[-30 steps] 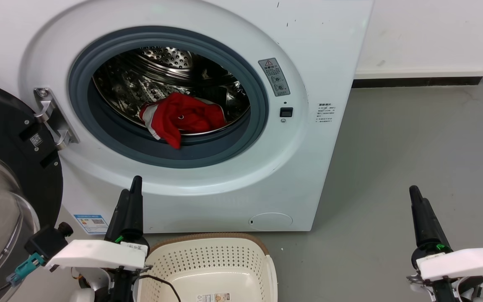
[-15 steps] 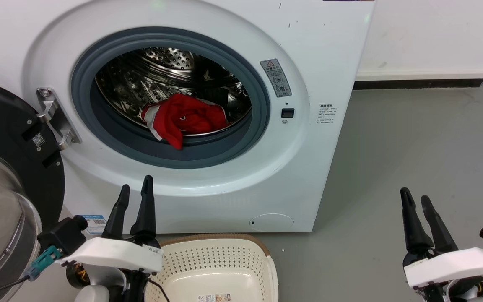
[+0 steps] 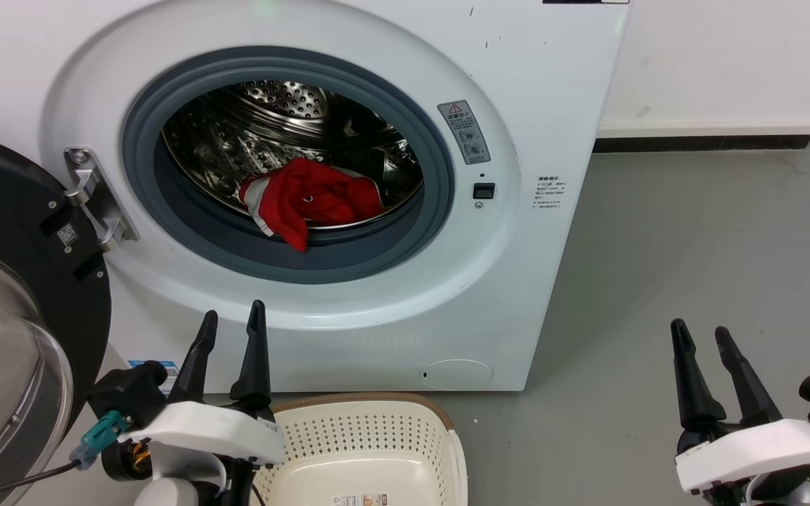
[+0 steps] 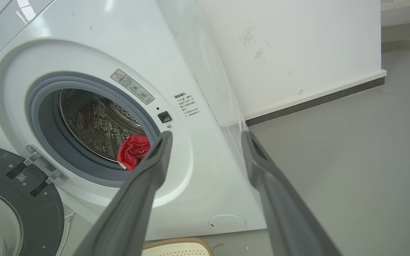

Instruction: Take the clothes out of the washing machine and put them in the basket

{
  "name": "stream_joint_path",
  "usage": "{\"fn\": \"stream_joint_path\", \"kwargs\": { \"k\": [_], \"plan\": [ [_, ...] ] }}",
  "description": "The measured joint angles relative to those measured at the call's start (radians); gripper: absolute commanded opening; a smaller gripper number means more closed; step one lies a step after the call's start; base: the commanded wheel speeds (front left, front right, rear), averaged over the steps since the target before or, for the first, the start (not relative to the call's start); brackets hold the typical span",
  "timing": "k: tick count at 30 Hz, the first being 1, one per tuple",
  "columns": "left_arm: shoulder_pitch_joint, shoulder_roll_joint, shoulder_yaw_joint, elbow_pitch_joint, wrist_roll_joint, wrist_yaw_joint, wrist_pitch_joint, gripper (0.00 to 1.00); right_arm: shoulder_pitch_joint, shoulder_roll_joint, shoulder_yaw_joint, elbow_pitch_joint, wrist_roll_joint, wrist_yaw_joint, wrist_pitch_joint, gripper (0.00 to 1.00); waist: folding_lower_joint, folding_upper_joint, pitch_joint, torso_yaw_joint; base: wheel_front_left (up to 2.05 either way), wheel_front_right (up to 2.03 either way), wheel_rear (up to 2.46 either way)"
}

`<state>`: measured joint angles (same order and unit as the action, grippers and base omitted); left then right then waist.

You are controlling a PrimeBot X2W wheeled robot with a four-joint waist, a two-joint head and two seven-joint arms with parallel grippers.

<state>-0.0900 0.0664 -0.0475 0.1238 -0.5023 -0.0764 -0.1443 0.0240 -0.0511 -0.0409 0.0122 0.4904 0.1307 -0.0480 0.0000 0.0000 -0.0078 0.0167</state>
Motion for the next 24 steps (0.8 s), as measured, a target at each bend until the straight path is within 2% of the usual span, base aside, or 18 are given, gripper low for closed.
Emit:
{"fn": "stream_joint_path", "kwargs": {
  "k": [24],
  "plan": [
    [-0.014, 0.018, -0.038, 0.04, 0.236, 0.051, -0.054, 1.0, 0.03, 0.0, 0.003, -0.046, -0.249, 0.0, 0.006, 1.0, 0.0, 0.0, -0.003, 0.008, 0.0, 0.0, 0.0]
  ]
}}
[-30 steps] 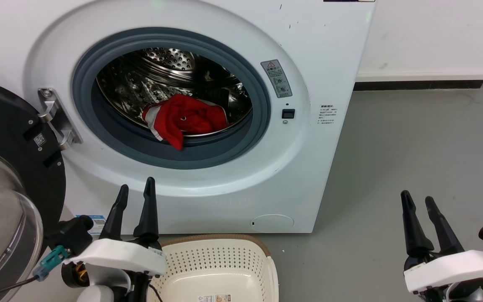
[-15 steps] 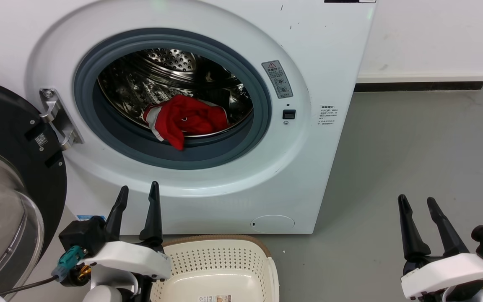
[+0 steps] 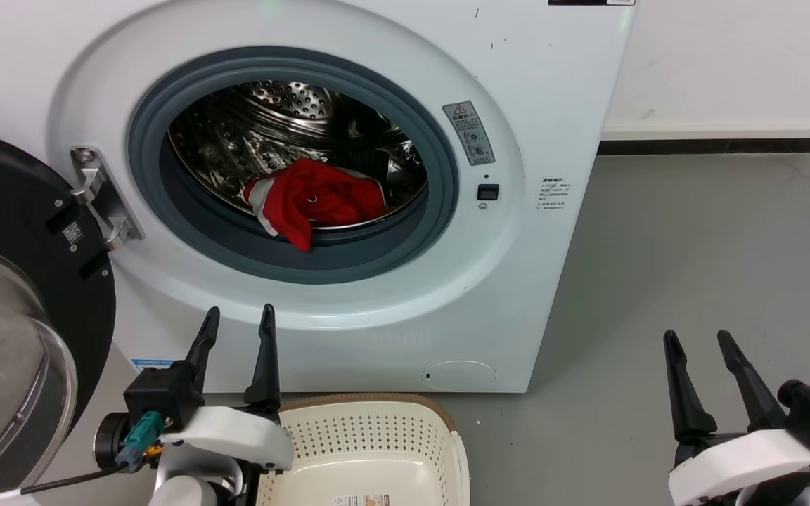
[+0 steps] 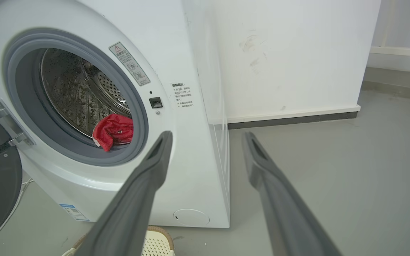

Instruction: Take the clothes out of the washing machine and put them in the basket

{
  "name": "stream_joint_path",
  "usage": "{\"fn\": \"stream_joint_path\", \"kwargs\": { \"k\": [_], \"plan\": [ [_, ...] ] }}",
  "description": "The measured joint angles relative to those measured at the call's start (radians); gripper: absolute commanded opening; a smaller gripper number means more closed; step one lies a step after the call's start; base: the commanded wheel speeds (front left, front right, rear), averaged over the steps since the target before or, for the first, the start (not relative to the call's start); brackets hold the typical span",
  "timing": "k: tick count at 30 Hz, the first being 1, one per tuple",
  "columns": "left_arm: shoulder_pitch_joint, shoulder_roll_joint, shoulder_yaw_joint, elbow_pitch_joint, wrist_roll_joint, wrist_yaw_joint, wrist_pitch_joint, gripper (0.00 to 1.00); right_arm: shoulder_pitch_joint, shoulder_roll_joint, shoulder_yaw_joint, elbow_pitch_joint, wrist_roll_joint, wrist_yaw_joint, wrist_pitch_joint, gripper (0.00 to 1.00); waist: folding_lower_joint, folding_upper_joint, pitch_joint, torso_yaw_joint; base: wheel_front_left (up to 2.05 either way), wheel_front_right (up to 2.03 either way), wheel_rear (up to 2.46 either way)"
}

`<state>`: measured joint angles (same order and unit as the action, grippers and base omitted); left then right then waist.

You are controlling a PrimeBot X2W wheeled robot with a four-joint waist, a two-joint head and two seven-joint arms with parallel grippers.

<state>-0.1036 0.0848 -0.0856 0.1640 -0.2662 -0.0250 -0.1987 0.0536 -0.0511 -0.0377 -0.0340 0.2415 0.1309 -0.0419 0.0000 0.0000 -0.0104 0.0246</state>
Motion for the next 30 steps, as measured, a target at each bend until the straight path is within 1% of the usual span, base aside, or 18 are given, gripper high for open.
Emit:
{"fn": "stream_joint_path", "kwargs": {
  "k": [8, 9, 30],
  "plan": [
    [0.0, 0.004, -0.008, 0.007, 0.064, 0.012, -0.017, 1.0, 0.009, 0.0, 0.001, -0.011, -0.066, 0.0, -0.001, 1.0, 0.0, 0.0, -0.001, 0.003, 0.0, 0.0, 0.0],
    [0.0, 0.005, -0.011, 0.012, 0.084, 0.017, -0.025, 1.0, 0.009, 0.0, 0.001, -0.016, -0.093, 0.0, -0.003, 1.0, 0.0, 0.0, -0.002, 0.005, 0.0, 0.0, 0.0],
    [0.0, 0.008, -0.022, 0.032, 0.219, 0.035, -0.061, 1.0, 0.018, 0.0, 0.007, -0.031, -0.239, 0.0, -0.015, 1.0, 0.0, 0.0, -0.004, 0.013, 0.0, 0.0, 0.0]
  ]
}}
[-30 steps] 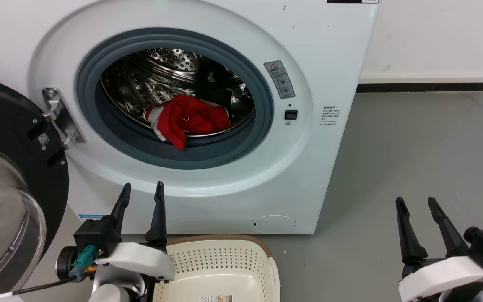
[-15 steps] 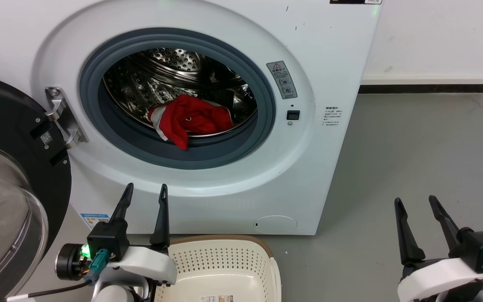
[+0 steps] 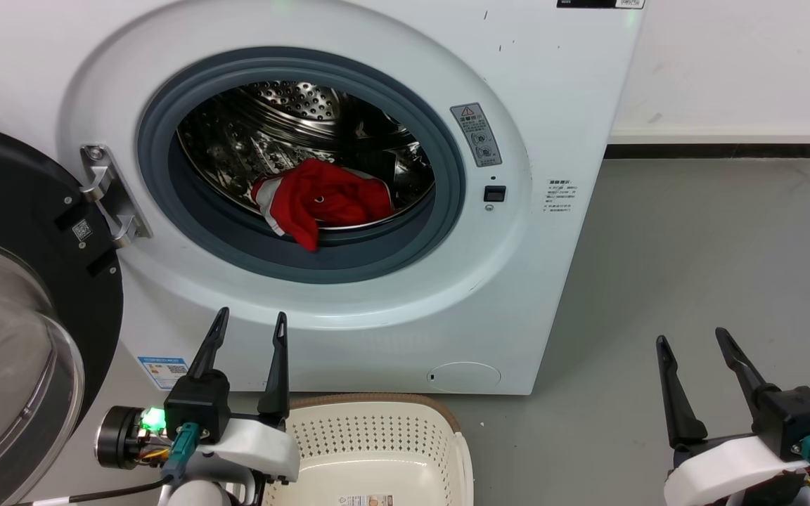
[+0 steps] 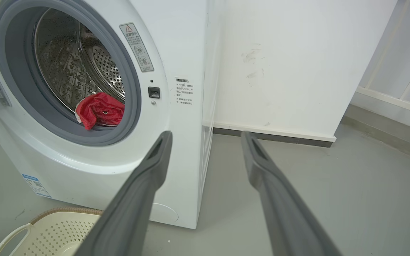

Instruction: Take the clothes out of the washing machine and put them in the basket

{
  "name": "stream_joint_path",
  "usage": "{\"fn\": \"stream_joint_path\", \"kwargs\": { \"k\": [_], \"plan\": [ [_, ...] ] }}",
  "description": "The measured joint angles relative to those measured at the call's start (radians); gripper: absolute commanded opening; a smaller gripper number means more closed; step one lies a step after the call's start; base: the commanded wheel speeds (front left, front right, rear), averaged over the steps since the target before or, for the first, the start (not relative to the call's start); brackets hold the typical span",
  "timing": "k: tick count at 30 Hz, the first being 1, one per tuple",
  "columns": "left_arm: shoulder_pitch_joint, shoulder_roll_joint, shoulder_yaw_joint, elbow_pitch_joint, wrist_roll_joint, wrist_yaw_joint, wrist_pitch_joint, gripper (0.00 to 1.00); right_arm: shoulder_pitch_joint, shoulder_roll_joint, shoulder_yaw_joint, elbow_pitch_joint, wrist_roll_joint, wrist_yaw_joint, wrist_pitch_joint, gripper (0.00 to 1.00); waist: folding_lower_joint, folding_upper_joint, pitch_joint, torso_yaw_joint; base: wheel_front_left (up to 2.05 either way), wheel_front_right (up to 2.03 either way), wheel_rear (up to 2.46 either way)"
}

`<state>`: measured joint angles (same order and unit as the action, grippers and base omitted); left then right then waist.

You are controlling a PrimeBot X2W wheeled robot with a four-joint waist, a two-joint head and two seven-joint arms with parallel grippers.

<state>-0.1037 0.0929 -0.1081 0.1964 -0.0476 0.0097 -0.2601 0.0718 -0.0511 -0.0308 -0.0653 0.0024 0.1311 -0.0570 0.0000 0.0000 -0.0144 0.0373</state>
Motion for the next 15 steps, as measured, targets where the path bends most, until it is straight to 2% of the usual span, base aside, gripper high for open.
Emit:
{"fn": "stream_joint_path", "kwargs": {
  "k": [15],
  "plan": [
    [0.002, -0.006, 0.012, 0.009, -0.011, -0.001, -0.003, 1.0, 0.001, 0.0, 0.0, 0.002, -0.003, 0.0, 0.0, 1.0, 0.0, 0.0, 0.005, 0.006, 0.0, 0.0, 0.0]
  ]
}}
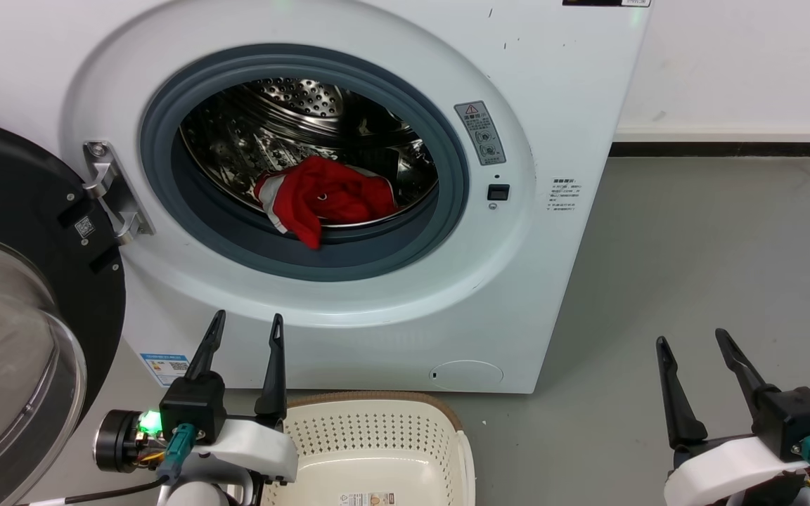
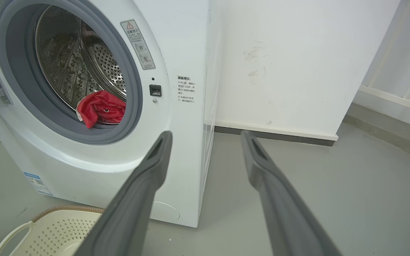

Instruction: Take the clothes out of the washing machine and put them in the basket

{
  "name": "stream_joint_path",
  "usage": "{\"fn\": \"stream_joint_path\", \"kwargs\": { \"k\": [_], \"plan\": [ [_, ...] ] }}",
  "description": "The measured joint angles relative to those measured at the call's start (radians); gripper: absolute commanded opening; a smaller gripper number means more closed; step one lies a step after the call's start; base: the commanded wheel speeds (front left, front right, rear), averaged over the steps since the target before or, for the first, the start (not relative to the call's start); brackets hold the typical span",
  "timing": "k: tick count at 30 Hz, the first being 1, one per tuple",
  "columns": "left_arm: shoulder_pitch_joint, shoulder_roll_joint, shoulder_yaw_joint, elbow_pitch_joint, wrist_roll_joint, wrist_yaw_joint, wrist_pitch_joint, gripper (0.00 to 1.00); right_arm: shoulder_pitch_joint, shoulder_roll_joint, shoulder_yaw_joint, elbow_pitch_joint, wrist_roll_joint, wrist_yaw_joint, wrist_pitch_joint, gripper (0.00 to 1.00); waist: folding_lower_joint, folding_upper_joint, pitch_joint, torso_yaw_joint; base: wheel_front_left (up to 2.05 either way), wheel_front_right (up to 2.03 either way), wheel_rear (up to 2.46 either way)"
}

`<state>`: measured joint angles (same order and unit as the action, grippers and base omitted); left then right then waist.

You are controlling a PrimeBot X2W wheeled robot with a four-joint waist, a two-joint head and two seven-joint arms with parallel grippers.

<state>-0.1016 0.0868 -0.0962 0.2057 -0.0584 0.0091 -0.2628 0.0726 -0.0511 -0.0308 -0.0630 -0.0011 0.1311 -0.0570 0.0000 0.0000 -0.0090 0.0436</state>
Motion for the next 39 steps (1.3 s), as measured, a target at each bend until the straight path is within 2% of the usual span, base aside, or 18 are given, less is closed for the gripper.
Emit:
{"fn": "stream_joint_path", "kwargs": {
  "k": [11, 21, 28, 39],
  "plan": [
    [-0.027, -0.001, 0.004, 0.034, -0.004, -0.001, 0.0, 1.0, -0.002, 0.0, 0.005, -0.01, 0.0, 0.0, 0.005, 1.0, 0.0, 0.0, 0.024, 0.0, 0.0, 0.0, 0.0],
    [-0.244, 0.017, 0.037, 0.17, -0.031, -0.009, 0.0, 1.0, -0.089, 0.0, 0.031, -0.043, -0.002, 0.0, 0.005, 1.0, 0.0, 0.0, 0.167, -0.023, 0.0, 0.0, 0.0],
    [-0.433, 0.08, 0.065, 0.286, -0.044, -0.018, 0.013, 1.0, -0.152, 0.0, 0.053, -0.049, -0.001, 0.0, -0.006, 1.0, 0.0001, 0.0, 0.29, -0.066, 0.0, 0.0, 0.0],
    [-0.722, 0.229, 0.05, 0.458, 0.0, -0.054, 0.09, 1.0, -0.241, 0.0, 0.095, -0.025, 0.021, 0.0, -0.049, 1.0, 0.0002, 0.0, 0.474, -0.158, 0.0, 0.0, 0.0]
  ]
}}
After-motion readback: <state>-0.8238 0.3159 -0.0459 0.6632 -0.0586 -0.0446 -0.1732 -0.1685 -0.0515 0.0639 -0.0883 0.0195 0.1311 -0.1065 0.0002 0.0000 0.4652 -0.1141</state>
